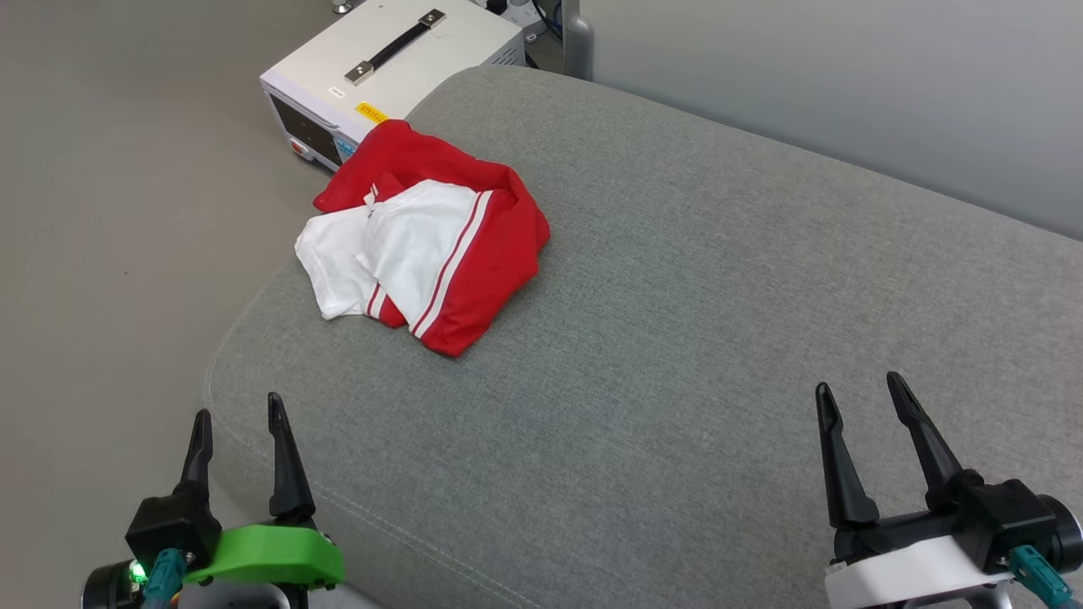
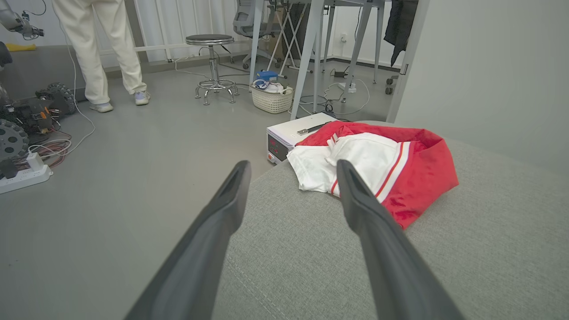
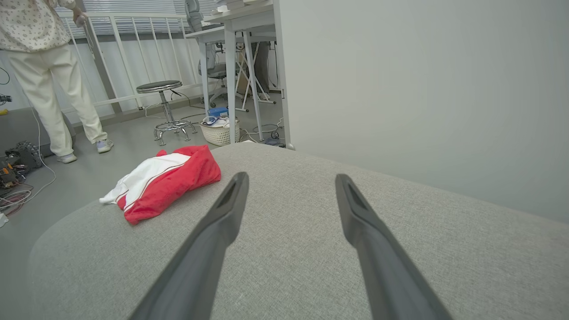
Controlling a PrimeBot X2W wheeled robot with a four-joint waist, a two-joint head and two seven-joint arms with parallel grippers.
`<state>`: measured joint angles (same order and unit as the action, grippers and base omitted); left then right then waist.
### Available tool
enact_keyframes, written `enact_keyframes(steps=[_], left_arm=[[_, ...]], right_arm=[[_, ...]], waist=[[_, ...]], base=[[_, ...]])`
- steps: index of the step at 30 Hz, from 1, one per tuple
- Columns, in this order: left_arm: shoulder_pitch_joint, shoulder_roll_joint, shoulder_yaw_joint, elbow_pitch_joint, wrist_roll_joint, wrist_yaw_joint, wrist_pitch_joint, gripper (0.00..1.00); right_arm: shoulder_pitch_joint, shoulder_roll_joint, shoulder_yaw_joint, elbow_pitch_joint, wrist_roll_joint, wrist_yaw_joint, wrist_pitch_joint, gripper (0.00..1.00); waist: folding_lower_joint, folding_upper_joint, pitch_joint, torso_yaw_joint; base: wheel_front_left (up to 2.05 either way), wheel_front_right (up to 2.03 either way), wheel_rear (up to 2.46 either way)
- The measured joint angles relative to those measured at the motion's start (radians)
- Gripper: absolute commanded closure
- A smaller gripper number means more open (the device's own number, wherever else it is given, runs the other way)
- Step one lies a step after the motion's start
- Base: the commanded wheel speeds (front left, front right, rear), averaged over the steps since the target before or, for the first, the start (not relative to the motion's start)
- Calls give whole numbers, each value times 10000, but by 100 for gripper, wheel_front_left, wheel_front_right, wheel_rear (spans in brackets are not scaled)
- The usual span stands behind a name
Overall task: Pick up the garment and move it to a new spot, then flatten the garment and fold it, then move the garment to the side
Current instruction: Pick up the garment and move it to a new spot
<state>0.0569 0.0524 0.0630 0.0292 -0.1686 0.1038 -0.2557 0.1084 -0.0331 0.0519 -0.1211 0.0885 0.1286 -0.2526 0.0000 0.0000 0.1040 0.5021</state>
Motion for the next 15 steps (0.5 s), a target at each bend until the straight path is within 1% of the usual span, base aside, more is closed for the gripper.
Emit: enact_keyframes(steps=[3, 8, 11, 13, 15], left_arm=[[-208, 0, 253, 67, 33, -316, 0, 0], [-1662, 128, 1011, 136, 134, -1135, 0, 0], [-2796, 397, 1620, 439, -69, -1638, 0, 0], [-3643, 742, 2015, 832, -299, -1927, -2, 0], [-4358, 1030, 2232, 1062, -562, -2061, -2, 0]], right_arm=[[-95, 2, 42, -6, -82, 2, 0, 0], [-364, -102, 67, -113, -414, 2, 0, 0], [-636, -313, -6, -276, -489, 2, -2, 0], [-825, -466, -67, -387, -506, 2, -2, 0], [-964, -566, -138, -481, -510, 2, -2, 0]], waist=[[0, 0, 65, -127], [0, 0, 399, -429], [0, 0, 726, -637], [0, 0, 1000, -799], [1, 0, 1262, -953]], base=[[0, 0, 0], [0, 0, 0], [0, 0, 0], [0, 0, 0], [0, 0, 0]])
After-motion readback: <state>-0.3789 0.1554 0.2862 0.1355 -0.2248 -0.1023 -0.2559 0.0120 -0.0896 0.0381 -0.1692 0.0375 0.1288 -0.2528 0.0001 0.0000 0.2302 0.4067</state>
